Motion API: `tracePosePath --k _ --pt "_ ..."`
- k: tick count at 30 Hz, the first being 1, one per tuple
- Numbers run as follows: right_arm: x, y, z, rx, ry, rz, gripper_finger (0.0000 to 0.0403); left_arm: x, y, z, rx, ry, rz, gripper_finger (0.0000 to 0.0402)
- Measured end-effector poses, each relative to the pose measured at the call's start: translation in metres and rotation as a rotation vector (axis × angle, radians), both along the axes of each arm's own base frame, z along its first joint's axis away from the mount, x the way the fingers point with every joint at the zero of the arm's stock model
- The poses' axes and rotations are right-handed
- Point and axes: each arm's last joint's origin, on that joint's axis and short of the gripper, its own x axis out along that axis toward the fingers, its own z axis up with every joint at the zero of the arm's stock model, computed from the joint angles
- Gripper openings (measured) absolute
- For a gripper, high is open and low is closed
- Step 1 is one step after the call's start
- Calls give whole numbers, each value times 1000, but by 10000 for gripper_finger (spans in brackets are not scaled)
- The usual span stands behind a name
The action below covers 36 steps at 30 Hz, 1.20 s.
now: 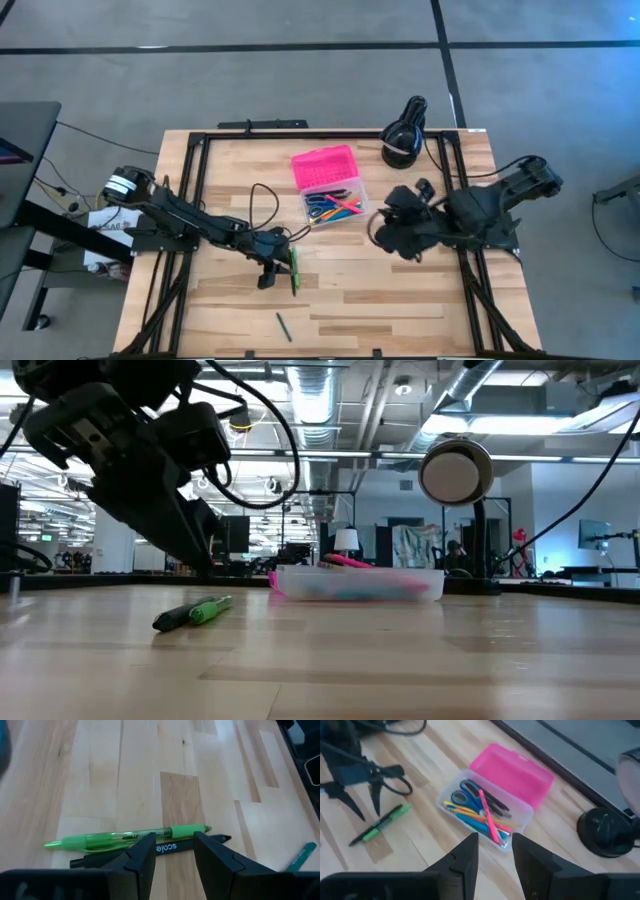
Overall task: Pick & place school supplies into a supply box
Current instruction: Put the black pen into the pink supply box
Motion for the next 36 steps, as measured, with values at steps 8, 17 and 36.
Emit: tracePosePath --k 8,17,36 --pt "-21 14 0 -17 -34 -66 111 9 -3 -8 20 17 -11 125" --pt "-25 19 0 -8 -37 -68 111 8 -3 -10 27 28 -7 125" --pt "-24 18 0 -45 -62 -76 111 7 1 -12 115 32 50 125"
